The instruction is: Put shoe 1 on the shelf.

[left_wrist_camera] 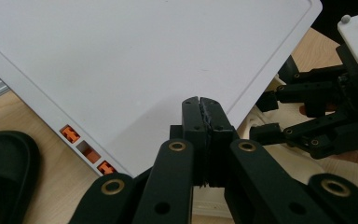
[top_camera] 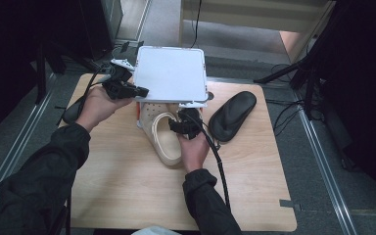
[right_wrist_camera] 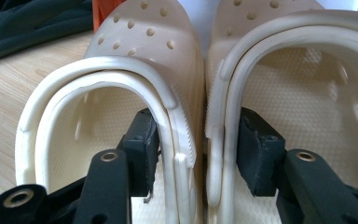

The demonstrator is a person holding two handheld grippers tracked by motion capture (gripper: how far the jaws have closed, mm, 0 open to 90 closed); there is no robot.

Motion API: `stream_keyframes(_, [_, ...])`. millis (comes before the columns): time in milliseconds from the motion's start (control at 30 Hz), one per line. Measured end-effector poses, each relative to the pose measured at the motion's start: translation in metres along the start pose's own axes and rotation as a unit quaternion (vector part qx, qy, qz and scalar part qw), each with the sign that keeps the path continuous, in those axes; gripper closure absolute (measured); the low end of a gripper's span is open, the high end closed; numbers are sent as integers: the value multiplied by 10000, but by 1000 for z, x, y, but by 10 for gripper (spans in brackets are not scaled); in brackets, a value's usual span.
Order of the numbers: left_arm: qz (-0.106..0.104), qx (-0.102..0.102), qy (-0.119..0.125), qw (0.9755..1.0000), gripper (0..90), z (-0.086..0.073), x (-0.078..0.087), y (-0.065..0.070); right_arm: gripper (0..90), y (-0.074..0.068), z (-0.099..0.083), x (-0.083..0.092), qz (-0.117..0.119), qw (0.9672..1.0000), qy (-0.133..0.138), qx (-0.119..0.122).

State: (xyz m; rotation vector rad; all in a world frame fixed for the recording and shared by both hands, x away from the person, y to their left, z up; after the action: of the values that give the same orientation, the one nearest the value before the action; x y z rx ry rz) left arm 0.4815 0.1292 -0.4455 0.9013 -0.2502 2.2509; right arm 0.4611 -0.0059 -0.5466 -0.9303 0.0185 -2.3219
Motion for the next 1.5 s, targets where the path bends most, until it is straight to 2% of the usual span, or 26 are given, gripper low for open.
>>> stream_keyframes(200, [7,-8,-9,10000,900,0,0,0,529,0,-1,7,34,10000,-27,45])
stream_keyframes(367, [9,0,-12,10000,900,0,0,1,539,0,-8,23,148,9998,-120,87])
stream_keyframes(467, [22,4,-18,10000,900,0,0,0,550,0,-9,30,173,9998,-65,104])
stream_keyframes(533, [29,-3,-27,10000,900,0,0,0,583,-2,-10,37,249,9996,-38,140])
stream_keyframes(633, [33,-27,-41,10000,900,0,0,0,684,-4,-13,45,331,9992,-40,199])
stream_keyframes(667, [32,-27,-43,10000,900,0,0,0,743,-6,-16,51,435,9987,-53,244])
stream_keyframes(700, [35,-28,-46,10000,900,0,0,0,743,-6,-16,51,435,9987,-53,244])
stream_keyframes(867, [39,-20,-48,10000,900,0,0,0,900,-11,-24,63,588,9978,-53,317])
stream_keyframes(933, [44,-22,-47,10000,900,0,0,0,900,-12,-30,67,509,9977,-90,446])
stream_keyframes(1000, [48,-22,-49,10000,900,0,0,0,900,-15,-36,70,525,9974,-117,470])
stream_keyframes(1133, [42,-21,-52,10000,900,0,0,0,900,-22,-52,79,665,9966,-96,473])
stream_keyframes(1267, [36,-24,-54,10000,900,0,0,0,900,-26,-62,83,701,9959,-138,548])
stream_keyframes(1367, [33,-24,-54,10000,900,0,0,0,900,-33,-78,86,738,9944,-172,734])
stream_keyframes(1500, [42,-23,-52,10000,900,0,0,0,900,-39,-90,85,784,9936,-210,792])
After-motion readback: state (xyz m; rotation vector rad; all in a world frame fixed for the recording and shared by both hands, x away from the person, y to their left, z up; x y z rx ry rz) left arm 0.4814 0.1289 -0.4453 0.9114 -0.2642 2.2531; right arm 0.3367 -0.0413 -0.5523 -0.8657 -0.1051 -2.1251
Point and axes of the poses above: each handheld gripper's, and its own axes: x roughly backward along the jaws, z roughly out of its top, y roughly to its right, the point moved 10 cm from there along -x, roughly forward along the jaws, and after that the axes turned 6 degrees about z, right-handed, at the moved point
